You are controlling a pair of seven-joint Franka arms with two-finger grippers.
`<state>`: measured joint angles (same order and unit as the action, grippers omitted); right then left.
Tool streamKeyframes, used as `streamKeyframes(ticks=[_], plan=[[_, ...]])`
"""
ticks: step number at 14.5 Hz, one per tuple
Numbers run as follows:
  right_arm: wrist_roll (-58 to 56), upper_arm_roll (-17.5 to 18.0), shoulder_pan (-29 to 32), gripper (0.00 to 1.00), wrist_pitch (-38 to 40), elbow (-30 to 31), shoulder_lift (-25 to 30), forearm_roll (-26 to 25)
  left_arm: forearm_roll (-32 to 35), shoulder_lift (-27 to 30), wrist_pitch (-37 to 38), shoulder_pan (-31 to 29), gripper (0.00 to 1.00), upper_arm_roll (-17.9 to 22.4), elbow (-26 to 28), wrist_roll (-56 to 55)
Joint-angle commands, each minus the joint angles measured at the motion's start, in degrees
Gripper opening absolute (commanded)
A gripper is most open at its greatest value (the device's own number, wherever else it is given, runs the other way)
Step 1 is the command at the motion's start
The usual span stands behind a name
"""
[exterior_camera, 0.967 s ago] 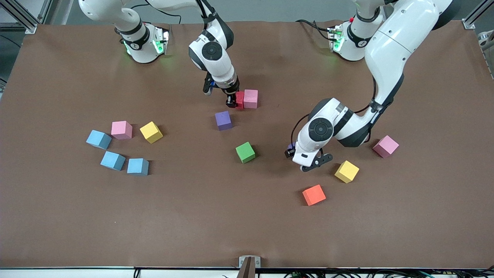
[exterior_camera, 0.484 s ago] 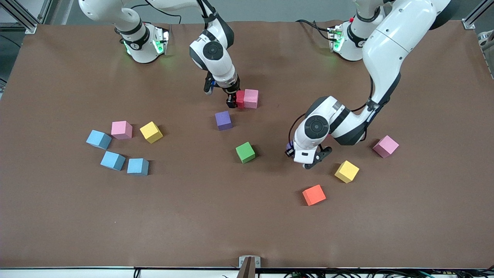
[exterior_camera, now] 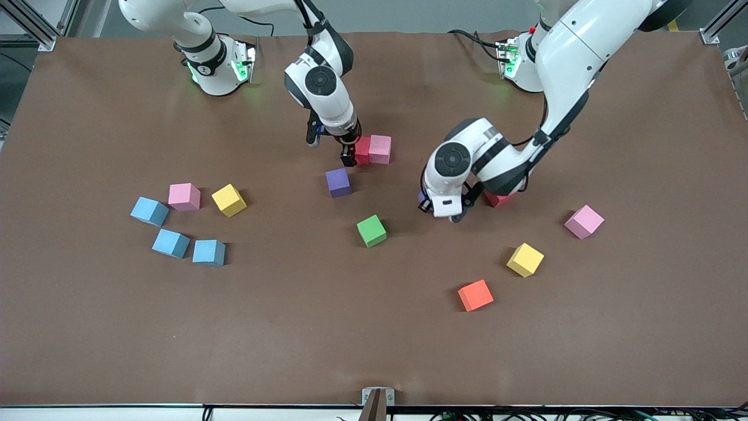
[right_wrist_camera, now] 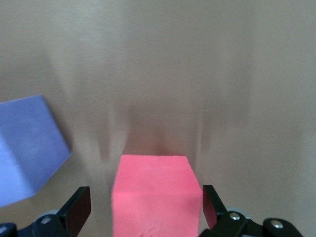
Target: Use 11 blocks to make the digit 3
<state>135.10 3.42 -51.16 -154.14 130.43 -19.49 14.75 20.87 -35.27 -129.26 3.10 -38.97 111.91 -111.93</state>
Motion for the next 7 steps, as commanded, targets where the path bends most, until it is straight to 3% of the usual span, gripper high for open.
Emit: streamKeyframes(ticks=[1, 7], plan=[[-3.69, 0.36, 1.58, 1.0, 3.32, 0.96, 4.89, 0.46, 0.84, 6.16, -4.48, -0.47, 0.29, -2.42, 8.29, -14.32], [-19.84, 0.18, 7.2, 1.0, 11.49, 0.79, 10.08, -2.17, 0.93, 11.1, -19.52, 0.06, 0.29, -3.21, 20.35, -38.16]])
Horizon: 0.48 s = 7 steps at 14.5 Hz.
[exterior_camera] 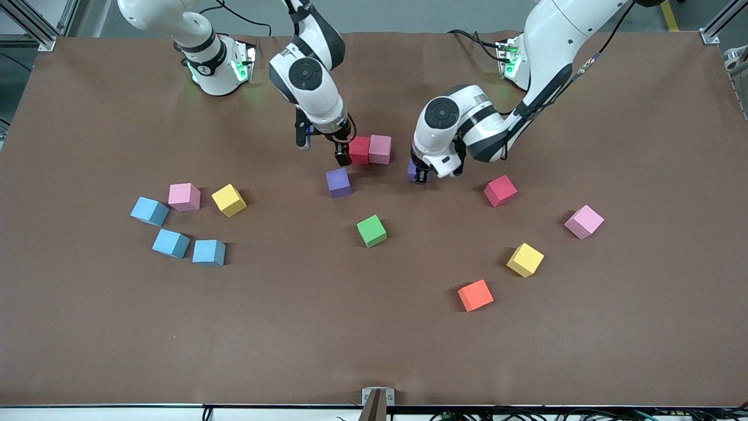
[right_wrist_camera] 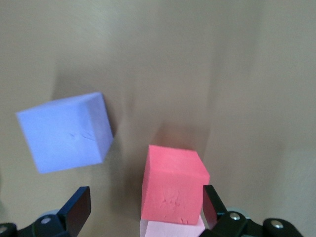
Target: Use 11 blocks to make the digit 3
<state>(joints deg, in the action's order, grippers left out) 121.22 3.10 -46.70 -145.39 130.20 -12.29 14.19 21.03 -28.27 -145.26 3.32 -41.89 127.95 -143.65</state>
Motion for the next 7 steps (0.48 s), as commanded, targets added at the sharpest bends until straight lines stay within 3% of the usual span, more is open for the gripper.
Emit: streamKeyframes(ticks=[1, 7], plan=[[-10.78, 0.51, 3.89, 1.0, 4.05, 0.76, 3.23, -2.32, 0.77, 4.19, -3.89, -0.16, 0.29, -0.64, 4.59, -8.99], [-56.0, 0.6, 10.66, 1.0, 6.08, -2.84, 1.48, -3.3, 0.77, 3.57, -6.35, 2.21, 0.29, -0.91, 4.5, -19.47]])
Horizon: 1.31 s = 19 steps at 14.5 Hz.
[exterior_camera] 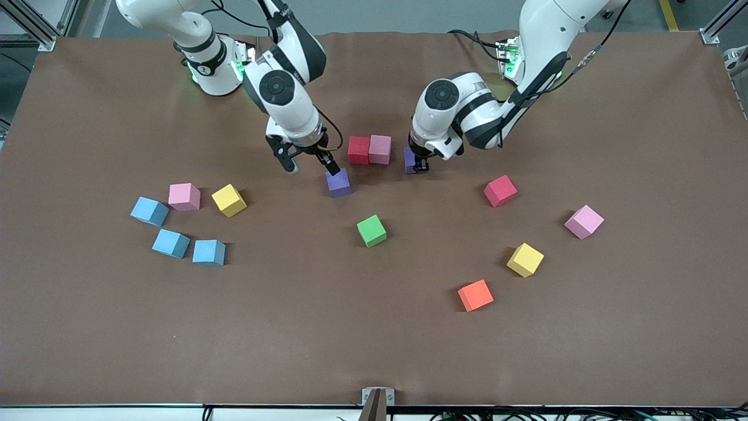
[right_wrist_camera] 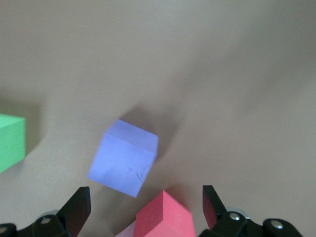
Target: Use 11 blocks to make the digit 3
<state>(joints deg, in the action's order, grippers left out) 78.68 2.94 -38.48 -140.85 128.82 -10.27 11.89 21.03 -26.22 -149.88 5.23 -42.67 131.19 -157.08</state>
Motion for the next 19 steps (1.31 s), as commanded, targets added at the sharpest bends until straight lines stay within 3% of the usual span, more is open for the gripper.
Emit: streamKeyframes(ticks=[1, 3, 8, 19], plan=[[-22.78, 0.58, 2.97, 1.0, 2.32, -2.25, -1.24, -1.52, 0.68, 1.44, -1.73, 0.92, 0.29, -0.13, 1.27, -6.57], [-41.94, 0.49, 3.15, 1.0, 3.38, -4.27, -2.73, -3.01, 0.68, 0.48, -1.81, 1.8, 0.29, -0.04, 0.92, -7.1], [-55.81, 0.49, 2.71, 1.0, 2.68, -9.28, -7.65, -5.47, 0.77, -0.32, -2.34, 2.33, 0.29, -0.04, 0.83, -8.5], [-56.45, 0.49, -0.01, 1.0, -4.44, -9.73, -13.9, -6.97, 0.94, -2.43, -3.13, 4.61, 0.29, 0.22, -0.05, -9.56]])
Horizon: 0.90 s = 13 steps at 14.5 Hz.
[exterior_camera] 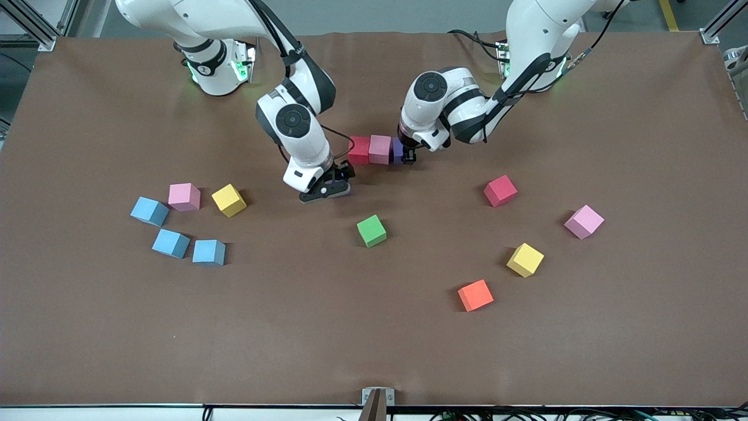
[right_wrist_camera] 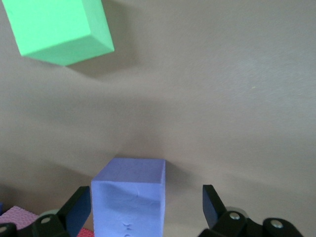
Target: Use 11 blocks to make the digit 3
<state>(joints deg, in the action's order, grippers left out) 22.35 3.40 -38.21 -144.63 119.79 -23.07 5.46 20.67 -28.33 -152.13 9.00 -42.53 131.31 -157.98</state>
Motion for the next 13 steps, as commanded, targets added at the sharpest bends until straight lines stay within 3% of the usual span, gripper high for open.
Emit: streamKeyframes(ticks=[1, 10, 12, 13], plan=[[0.06, 0.03, -0.37, 1.0, -0.57, -0.7, -1.19, -0.28, 1.48, -0.32, -0.89, 0.76, 0.29, 0.08, -0.18, -8.66], [0.68, 0.03, -2.48, 1.0, -2.5, -0.52, -3.74, 0.16, 3.33, -2.17, -1.33, 1.19, 0.29, 0.26, -1.32, -8.66], [2.86, 0.03, -2.57, 0.92, -2.59, -0.35, -4.27, 0.16, 3.33, -2.52, -1.33, 1.19, 0.3, 0.43, -1.85, -8.66], [2.87, 0.03, -2.66, 0.78, -2.59, -0.17, -4.35, 0.16, 3.68, -3.04, -1.33, 1.19, 0.3, 0.43, -2.11, -8.66]])
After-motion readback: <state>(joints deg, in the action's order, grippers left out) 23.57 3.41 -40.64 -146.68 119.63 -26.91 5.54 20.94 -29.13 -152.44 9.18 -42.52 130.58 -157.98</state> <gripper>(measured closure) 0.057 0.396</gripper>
